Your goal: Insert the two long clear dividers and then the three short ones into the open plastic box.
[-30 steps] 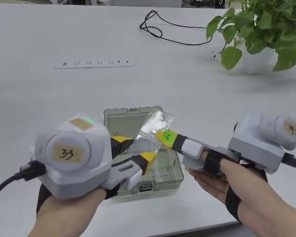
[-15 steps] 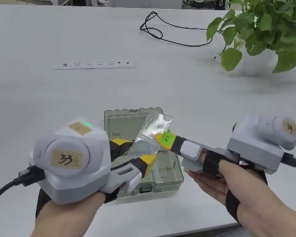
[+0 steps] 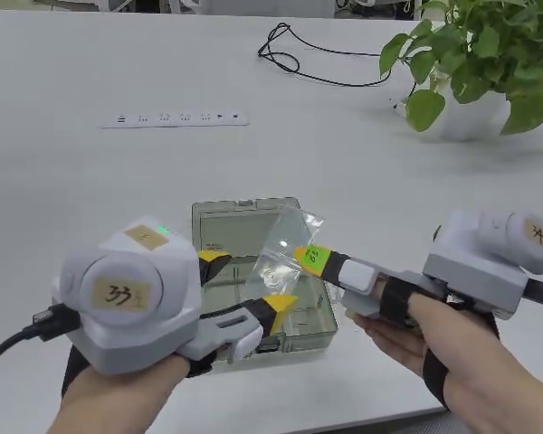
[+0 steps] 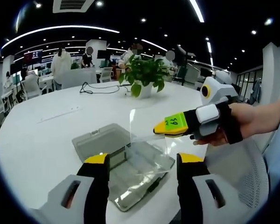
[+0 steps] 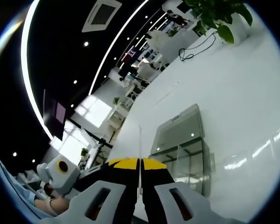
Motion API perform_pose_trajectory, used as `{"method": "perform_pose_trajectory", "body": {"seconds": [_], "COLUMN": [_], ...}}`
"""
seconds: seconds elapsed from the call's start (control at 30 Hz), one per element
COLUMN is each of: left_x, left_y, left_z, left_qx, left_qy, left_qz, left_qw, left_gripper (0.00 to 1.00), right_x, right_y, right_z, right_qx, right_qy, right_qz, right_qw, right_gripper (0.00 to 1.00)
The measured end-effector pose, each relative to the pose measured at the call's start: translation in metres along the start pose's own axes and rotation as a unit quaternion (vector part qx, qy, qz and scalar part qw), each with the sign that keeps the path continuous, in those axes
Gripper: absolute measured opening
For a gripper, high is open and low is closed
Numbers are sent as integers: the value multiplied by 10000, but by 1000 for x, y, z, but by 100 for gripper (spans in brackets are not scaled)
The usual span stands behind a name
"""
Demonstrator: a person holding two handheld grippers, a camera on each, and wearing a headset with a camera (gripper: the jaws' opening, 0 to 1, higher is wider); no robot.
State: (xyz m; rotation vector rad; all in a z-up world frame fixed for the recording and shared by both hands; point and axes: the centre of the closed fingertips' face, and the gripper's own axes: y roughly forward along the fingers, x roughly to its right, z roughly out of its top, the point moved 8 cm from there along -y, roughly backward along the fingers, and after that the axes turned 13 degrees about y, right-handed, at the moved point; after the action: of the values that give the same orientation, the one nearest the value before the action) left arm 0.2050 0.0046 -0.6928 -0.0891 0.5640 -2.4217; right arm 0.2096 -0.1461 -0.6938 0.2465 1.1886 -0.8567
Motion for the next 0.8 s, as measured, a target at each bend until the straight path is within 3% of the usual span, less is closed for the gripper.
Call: {"method": "perform_pose_trajectory", "body": {"seconds": [0.4,0.57,0.8], "left_x": [0,-1,-11], "left_y": [-6,-14,-25], "left_z": [-18,-21,-24], "left_qx": [-479,-652,-652], "left_qy": [-20,4,121], "left_qz": [-1,-10,42], "left_qw": [9989,9979,9978], "left_gripper": [100,100,100], "right_x": [1,0,-6], "right_y": [-4,-7,-11], "right_z": [1,4,3], "right_qx": [-181,-306,-512], "right_qy": [-75,-91,-185], "right_qz": [-24,-29,-166], "right_qw": [9998,9995,9984], "right_gripper": [2,2,2]}}
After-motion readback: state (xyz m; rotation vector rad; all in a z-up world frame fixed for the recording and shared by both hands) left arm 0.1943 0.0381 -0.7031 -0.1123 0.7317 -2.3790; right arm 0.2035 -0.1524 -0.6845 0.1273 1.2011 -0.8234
